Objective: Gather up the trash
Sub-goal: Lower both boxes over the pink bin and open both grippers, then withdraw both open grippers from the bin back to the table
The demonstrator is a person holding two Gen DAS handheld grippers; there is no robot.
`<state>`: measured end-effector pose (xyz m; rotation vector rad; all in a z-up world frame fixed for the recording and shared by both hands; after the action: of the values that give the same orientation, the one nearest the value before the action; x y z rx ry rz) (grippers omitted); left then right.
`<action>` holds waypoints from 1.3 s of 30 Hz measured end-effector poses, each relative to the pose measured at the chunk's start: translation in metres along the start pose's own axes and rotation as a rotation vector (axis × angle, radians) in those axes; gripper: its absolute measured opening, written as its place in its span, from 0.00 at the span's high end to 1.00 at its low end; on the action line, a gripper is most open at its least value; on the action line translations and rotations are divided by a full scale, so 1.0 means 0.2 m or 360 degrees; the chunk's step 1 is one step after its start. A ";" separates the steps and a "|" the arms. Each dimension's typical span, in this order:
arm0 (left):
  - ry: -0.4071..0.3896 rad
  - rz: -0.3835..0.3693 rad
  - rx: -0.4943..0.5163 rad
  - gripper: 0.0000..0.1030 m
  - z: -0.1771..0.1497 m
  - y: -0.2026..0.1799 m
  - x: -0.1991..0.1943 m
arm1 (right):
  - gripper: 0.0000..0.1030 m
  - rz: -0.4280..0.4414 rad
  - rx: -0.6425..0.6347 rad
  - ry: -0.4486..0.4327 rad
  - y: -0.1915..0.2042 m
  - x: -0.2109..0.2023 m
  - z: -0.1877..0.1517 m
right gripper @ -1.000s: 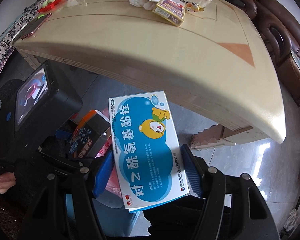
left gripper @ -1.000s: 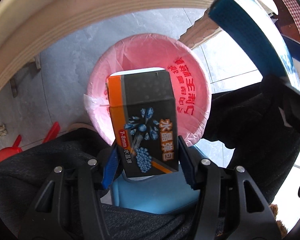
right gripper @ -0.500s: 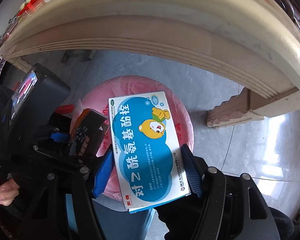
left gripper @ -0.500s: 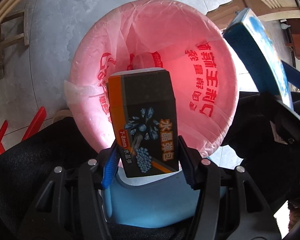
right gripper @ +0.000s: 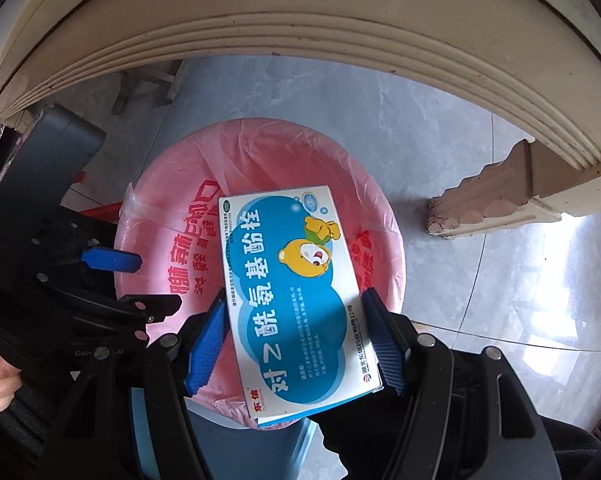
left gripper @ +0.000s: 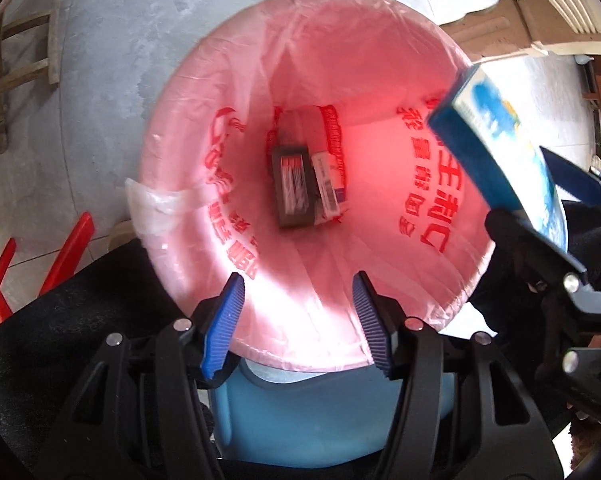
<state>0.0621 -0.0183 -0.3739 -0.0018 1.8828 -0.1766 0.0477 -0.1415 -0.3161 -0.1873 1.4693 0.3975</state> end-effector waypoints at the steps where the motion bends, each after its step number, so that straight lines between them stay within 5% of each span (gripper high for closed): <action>1: -0.0008 0.0013 -0.0004 0.41 0.00 0.01 -0.01 | 0.37 0.0001 -0.0008 0.0008 0.00 0.01 0.00; 4: -0.0040 0.0058 -0.0013 0.38 0.00 0.02 -0.02 | 0.34 0.0013 -0.0049 0.0035 0.01 0.04 0.00; 7: -0.0082 0.0129 -0.0022 0.33 0.00 0.03 -0.04 | 0.18 0.0012 -0.0069 0.0029 0.03 0.05 0.00; 27: -0.0148 0.0188 -0.0023 0.32 -0.05 0.03 -0.15 | 0.18 0.0026 -0.0065 0.0012 0.08 0.00 -0.01; 39: -0.0348 0.0185 -0.0044 0.31 -0.22 0.11 -0.70 | 0.15 0.0144 0.0010 -0.0173 0.04 -0.41 -0.01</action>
<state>0.0664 0.0213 -0.2313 0.0670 1.6622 -0.0671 0.0393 -0.1466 -0.2337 -0.0927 1.3748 0.4692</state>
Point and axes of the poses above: each gripper's, at about its wrist camera, not at the fingertips, and x roughly the way its jaws point, y to its left, z to its top, the point moved 2 cm from there along x, roughly the way its jaws point, and after that the axes turned 10 degrees about -x, right-handed, at the moved point
